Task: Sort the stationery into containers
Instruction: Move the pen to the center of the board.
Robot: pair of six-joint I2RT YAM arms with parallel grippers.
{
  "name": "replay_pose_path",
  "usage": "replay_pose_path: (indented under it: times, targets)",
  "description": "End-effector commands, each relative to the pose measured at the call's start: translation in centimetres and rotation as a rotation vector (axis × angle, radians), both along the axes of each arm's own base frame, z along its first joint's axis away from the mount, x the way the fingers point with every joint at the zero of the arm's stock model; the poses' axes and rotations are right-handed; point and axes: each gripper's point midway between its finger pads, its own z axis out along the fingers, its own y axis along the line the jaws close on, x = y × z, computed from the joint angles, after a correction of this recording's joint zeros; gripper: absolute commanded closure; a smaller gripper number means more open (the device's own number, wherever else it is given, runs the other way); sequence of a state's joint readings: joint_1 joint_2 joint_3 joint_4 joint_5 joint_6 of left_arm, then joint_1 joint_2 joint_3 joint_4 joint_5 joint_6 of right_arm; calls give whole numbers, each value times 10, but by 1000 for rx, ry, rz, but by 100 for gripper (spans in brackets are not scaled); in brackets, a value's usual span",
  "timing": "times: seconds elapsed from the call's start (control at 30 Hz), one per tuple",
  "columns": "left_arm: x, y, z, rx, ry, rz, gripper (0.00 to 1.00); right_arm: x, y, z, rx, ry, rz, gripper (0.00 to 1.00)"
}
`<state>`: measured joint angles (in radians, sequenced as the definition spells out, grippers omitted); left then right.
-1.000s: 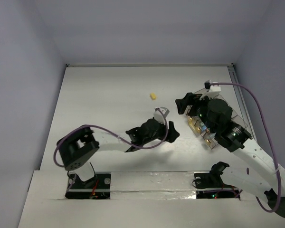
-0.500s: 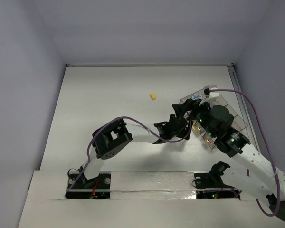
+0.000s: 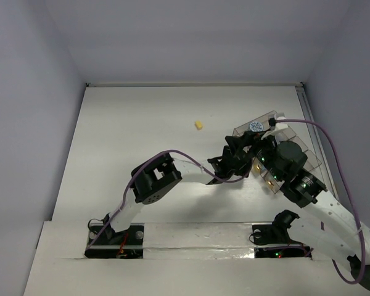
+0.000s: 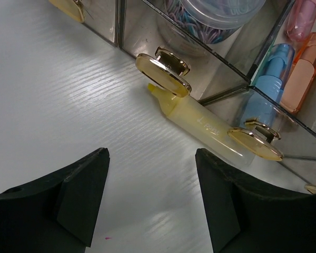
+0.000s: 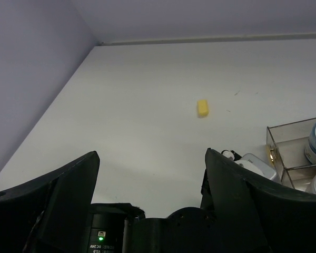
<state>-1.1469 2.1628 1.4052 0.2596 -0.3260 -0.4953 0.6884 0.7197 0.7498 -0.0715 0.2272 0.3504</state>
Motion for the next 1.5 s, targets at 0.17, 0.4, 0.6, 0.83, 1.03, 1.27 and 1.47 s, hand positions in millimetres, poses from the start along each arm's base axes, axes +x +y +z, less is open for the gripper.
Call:
replay_pose_path:
  times: [0.17,0.4,0.6,0.83,1.03,1.27,1.47]
  targets:
    - [15,-17,13,-61,-29,47,37,-2,2,23,49,-84,22,13]
    - [21,-18,3,-52,-36,77,38,-4,3,24,51,-90,33,14]
    - [26,-19,-7,-9,-37,95,39,-6,6,23,56,-89,49,14]
    - [26,-9,-25,57,-24,110,41,-8,4,26,67,-101,48,14]
    - [24,41,-38,202,-77,165,41,-12,-2,35,91,-124,36,14]
    - [21,97,-42,324,-115,206,42,-12,-2,35,91,-122,34,14]
    - [36,164,-37,330,-96,317,42,-8,1,28,73,-103,36,15]
